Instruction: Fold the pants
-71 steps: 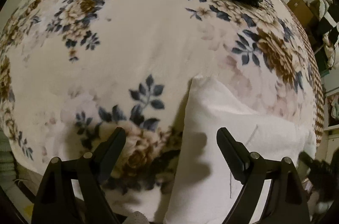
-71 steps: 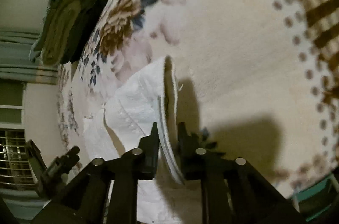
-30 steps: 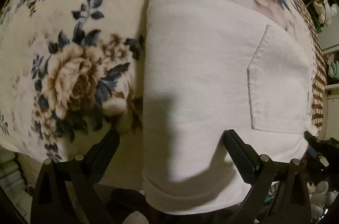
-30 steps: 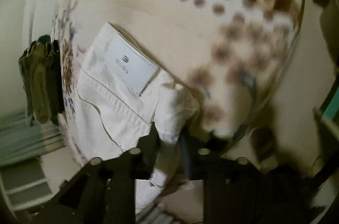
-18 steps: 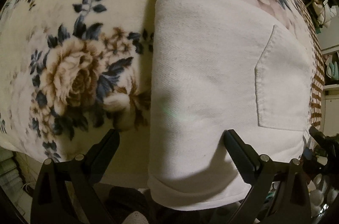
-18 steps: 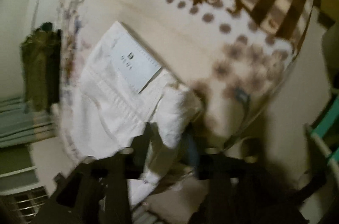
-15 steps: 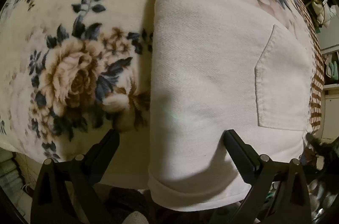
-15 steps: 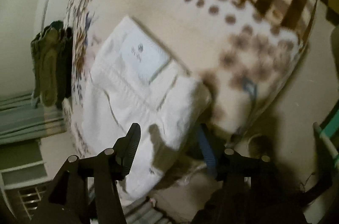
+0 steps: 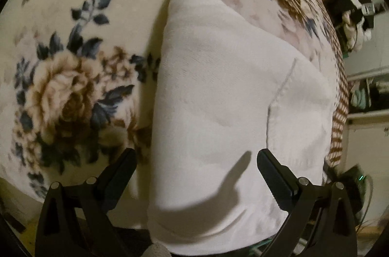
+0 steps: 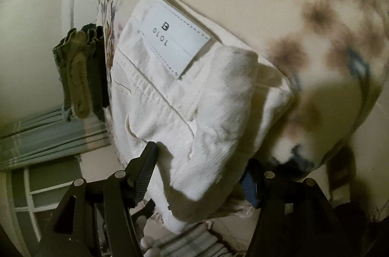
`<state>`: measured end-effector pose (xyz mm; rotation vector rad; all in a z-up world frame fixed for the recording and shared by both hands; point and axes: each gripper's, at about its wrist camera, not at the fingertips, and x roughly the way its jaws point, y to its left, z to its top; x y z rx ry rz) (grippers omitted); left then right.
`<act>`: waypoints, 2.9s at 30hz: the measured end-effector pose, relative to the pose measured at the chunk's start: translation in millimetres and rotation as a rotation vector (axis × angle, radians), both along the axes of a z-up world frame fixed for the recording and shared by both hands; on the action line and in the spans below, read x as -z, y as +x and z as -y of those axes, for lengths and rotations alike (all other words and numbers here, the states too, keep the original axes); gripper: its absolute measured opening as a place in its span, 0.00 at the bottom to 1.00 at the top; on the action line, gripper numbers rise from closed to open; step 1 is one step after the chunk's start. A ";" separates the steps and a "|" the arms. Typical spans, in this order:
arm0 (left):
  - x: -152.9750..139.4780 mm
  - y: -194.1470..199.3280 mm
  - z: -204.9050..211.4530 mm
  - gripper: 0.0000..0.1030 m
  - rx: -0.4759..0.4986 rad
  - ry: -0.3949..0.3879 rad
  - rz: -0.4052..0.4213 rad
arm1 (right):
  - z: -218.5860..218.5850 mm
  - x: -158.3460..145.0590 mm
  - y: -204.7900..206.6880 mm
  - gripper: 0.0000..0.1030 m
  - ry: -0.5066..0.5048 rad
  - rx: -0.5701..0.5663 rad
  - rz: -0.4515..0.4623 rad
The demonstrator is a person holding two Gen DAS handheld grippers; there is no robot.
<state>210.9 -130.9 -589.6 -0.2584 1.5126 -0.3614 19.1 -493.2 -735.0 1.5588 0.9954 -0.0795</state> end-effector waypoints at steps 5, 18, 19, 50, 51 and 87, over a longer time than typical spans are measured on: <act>4.3 8.2 -10.6 0.99 -0.052 -0.036 -0.022 | -11.7 3.1 -24.4 0.65 0.073 -0.039 0.037; 14.3 8.4 -8.8 0.99 -0.060 -0.070 -0.017 | -30.5 -3.1 23.0 0.79 -0.086 -0.061 0.046; 14.9 10.0 -7.8 0.99 -0.061 -0.070 -0.016 | -31.1 -4.5 22.6 0.78 -0.101 -0.047 0.044; -266.2 53.1 -16.6 0.17 -0.050 -0.170 0.239 | -50.4 -278.4 91.9 0.34 -0.308 -0.011 0.141; -276.3 62.9 -17.9 0.17 -0.057 -0.175 0.252 | -51.4 -294.1 103.0 0.34 -0.314 -0.012 0.159; -187.5 485.2 -71.7 0.19 -0.090 -0.106 0.205 | -68.3 -257.4 546.9 0.43 -0.294 -0.052 0.148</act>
